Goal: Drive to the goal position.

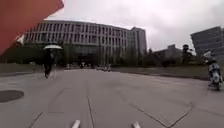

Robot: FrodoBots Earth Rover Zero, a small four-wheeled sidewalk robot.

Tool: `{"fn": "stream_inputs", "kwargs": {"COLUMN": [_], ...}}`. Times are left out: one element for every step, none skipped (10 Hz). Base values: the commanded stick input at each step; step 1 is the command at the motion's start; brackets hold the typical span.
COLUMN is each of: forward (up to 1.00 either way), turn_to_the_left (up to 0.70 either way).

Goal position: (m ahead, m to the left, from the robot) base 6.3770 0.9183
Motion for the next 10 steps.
{"fn": "stream_inputs", "kwargs": {"forward": [0.85, 0.85, 0.85, 0.85, 0.85, 0.85, 0.85, 0.85, 0.85, 0.85], "turn_to_the_left": [0.00, 0.00, 0.00, 0.00, 0.00, 0.00, 0.00, 0.00, 0.00, 0.00]}}
